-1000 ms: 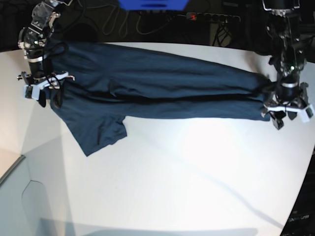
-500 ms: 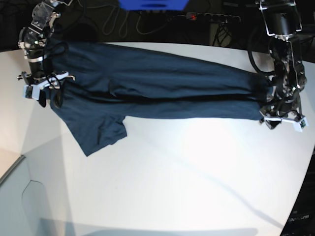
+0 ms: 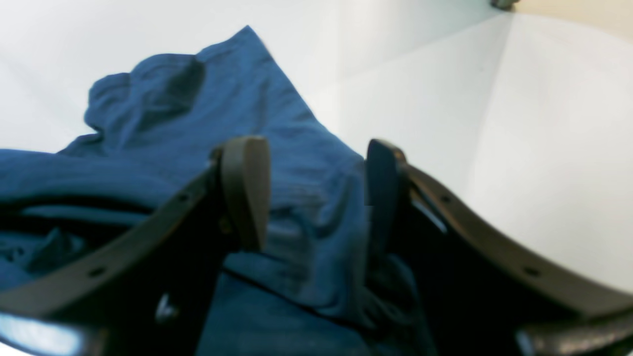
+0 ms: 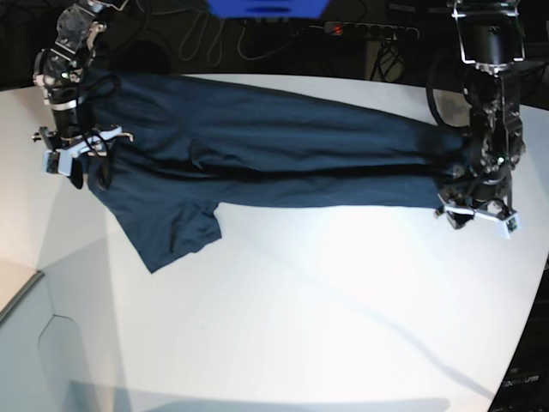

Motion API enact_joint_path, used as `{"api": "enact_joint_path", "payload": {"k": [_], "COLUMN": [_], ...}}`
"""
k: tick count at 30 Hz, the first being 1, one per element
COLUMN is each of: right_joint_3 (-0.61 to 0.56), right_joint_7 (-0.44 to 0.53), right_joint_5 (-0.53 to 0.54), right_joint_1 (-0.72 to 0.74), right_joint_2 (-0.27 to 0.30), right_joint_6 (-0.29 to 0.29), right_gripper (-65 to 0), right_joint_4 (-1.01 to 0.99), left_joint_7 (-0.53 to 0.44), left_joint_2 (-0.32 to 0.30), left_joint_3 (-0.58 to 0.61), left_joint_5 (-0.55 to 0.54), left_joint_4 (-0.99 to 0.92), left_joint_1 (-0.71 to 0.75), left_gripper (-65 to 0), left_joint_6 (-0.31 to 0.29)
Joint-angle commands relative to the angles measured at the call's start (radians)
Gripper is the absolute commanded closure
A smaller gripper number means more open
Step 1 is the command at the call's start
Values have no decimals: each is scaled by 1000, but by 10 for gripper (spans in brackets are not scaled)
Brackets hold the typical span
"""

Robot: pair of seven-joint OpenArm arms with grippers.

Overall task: Layout the t-shirt on the table in an organized manner, then fold the t-shirt properly
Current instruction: 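Release the folded edge and reposition both grippers along the shirt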

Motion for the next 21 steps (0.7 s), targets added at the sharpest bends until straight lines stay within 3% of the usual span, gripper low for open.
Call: {"api": "enact_joint_path", "payload": {"k": [1, 8, 21], "right_joint_3": [-1, -1, -1], "right_joint_7": [29, 29, 29], "right_joint_5": [16, 16, 16], "right_joint_1": [4, 4, 13], "right_joint_2": [7, 7, 5], "right_joint_6": [17, 17, 17], "right_gripper": [-318, -318, -320], "right_joint_4": [14, 17, 95], "left_joint_7": [-20, -17, -17], "left_joint_2": [-17, -17, -12], "left_joint_3": [-3, -6, -8], "left_joint_5": [-2, -2, -13], "left_joint_4": [15, -17, 63], "left_joint_1": [-20, -26, -11], "left_gripper": [-278, -2, -2], "left_joint_6": [-2, 1, 2]}}
